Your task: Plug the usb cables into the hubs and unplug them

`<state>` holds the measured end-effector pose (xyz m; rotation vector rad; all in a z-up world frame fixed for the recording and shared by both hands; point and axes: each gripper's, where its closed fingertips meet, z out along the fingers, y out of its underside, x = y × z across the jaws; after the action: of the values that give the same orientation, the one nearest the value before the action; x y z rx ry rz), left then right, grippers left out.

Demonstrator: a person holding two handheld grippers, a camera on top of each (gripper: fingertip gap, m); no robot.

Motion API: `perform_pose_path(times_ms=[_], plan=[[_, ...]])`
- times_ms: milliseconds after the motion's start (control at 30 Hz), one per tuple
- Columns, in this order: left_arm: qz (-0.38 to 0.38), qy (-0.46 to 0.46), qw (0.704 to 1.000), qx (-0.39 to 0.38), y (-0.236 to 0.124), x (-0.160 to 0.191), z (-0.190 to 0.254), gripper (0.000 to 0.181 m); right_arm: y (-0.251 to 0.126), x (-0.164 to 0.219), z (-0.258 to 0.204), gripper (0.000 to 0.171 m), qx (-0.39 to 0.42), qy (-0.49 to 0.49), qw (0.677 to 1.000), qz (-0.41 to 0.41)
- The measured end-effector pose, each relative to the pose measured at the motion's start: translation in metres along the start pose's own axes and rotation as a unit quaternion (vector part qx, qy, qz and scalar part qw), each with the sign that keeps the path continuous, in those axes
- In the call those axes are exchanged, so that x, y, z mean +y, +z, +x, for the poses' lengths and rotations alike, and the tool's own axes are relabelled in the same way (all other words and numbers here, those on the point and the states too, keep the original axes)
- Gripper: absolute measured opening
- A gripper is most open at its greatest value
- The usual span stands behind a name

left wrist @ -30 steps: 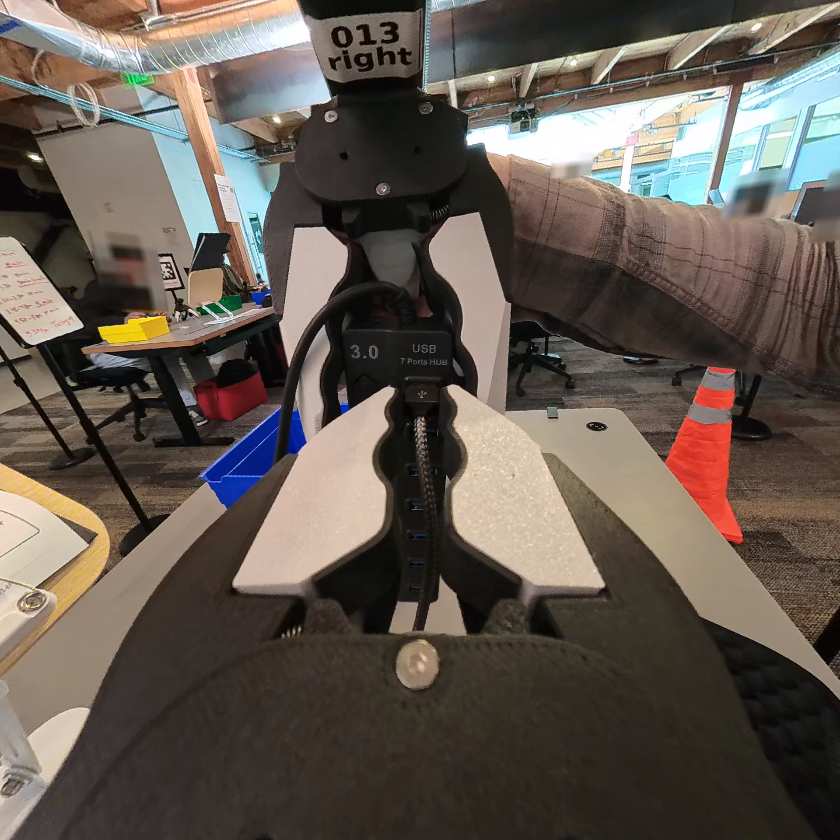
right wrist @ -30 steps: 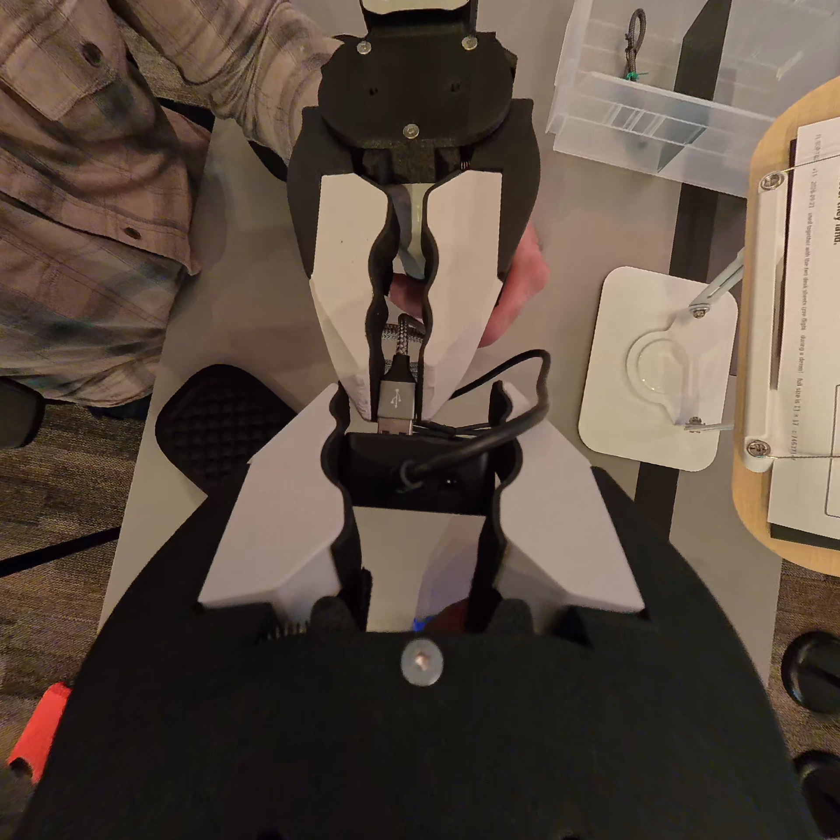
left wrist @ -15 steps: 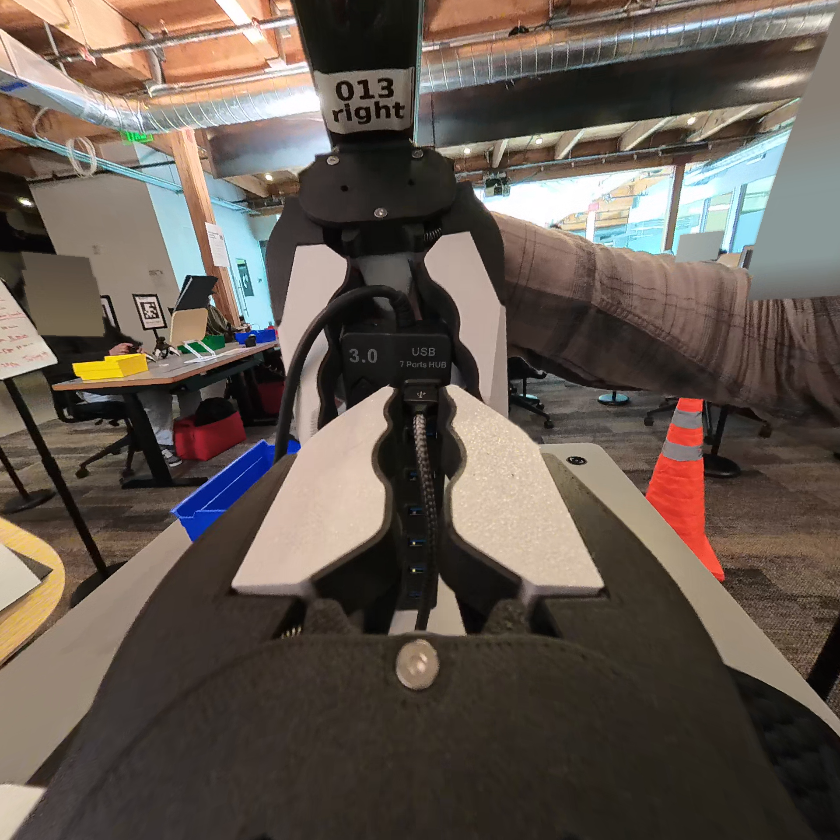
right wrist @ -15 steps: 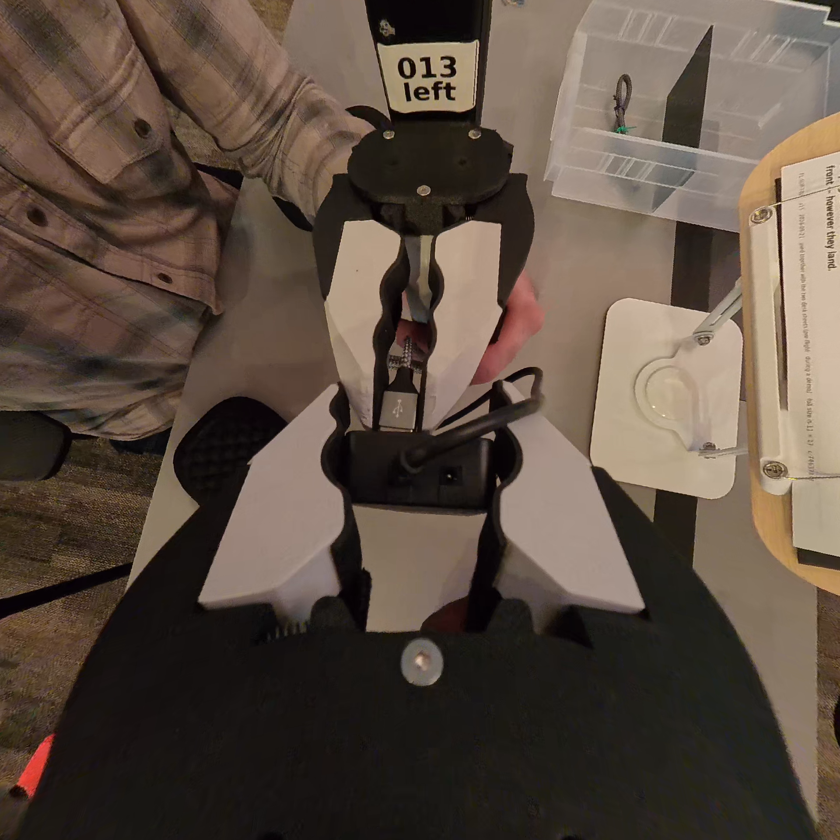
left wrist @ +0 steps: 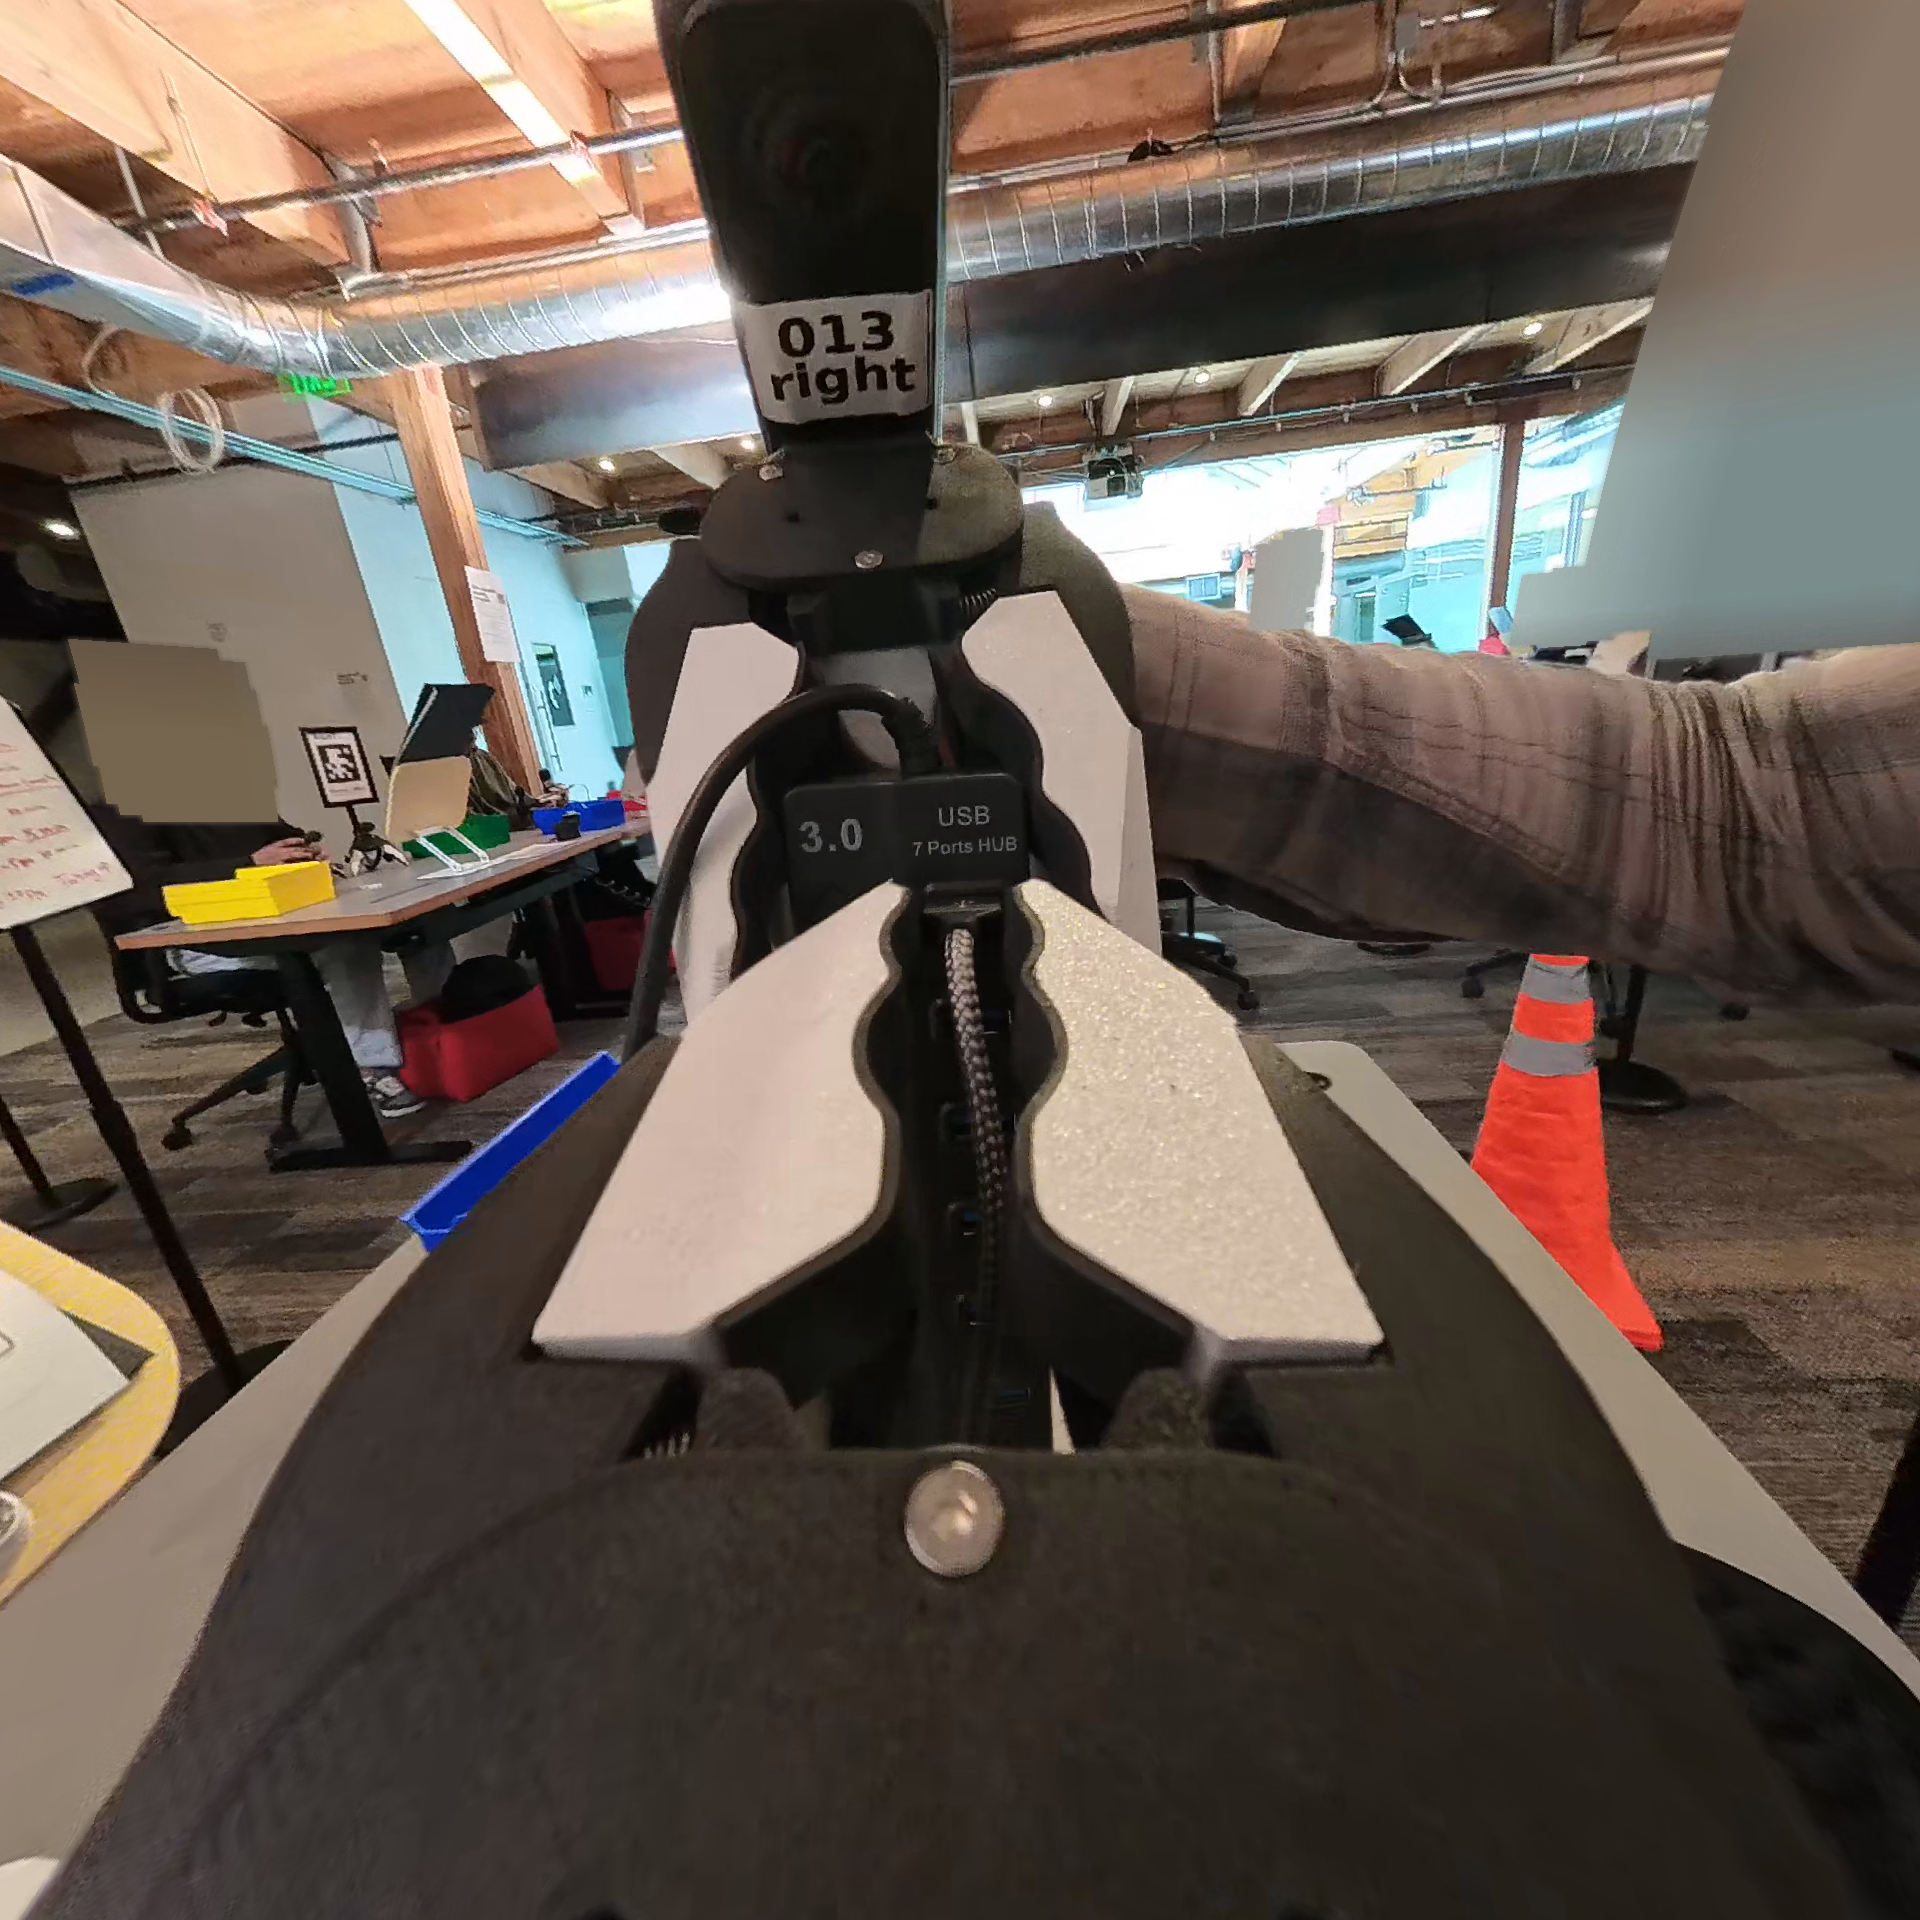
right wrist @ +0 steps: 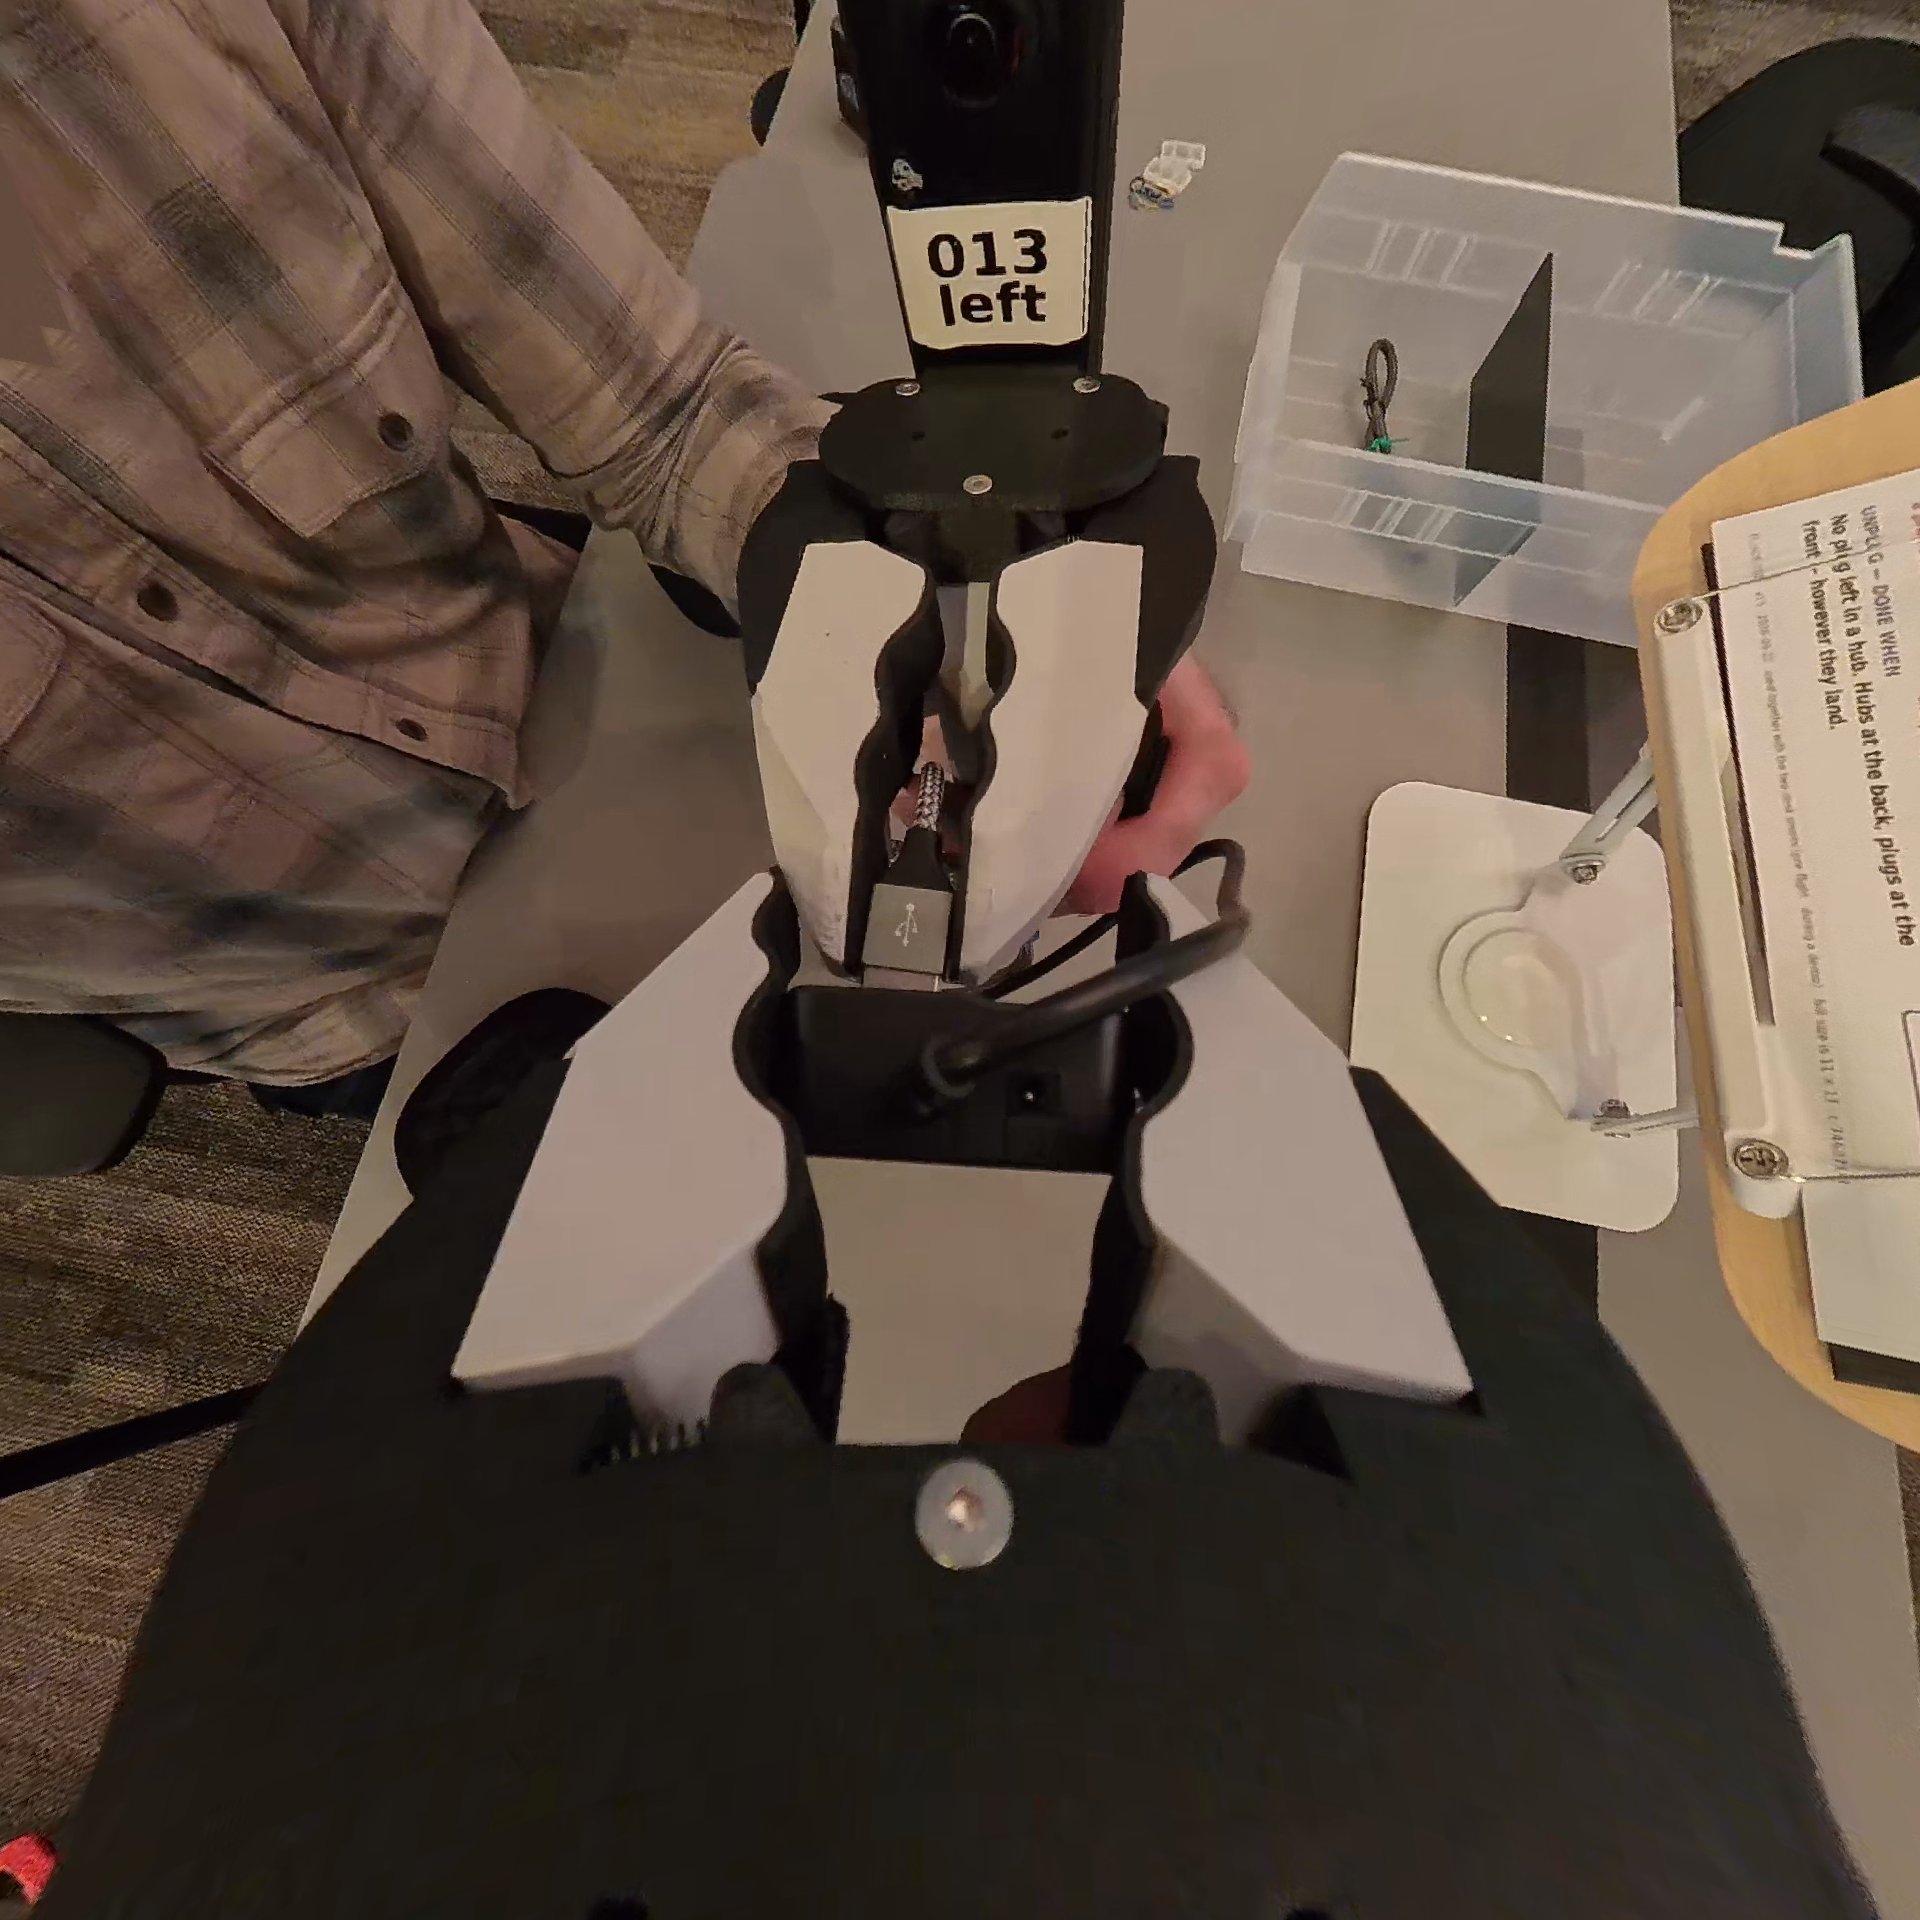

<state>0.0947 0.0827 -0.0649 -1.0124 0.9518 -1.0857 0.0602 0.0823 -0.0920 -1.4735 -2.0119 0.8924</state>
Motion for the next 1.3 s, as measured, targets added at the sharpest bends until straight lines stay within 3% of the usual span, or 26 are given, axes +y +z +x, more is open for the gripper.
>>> perform_pose_path(times_ms=[400, 1067, 1300], plan=[[0.011, 0.010, 1.000, 0.003, -0.006, -0.013, 0.002, 0.014, -0.006, -0.007, 0.000, 0.061, 0.010, -0.004, 1.000, 0.010], [0.027, 0.006, 1.000, -0.001, 0.003, -0.003, 0.007, 0.014, -0.004, 0.000, -0.006, 0.060, 0.005, -0.006, 1.000, -0.012], [-0.009, -0.009, 1.000, 0.019, 0.006, 0.009, 0.007, 0.014, -0.002, 0.012, -0.005, 0.061, 0.011, 0.004, 1.000, -0.026]])
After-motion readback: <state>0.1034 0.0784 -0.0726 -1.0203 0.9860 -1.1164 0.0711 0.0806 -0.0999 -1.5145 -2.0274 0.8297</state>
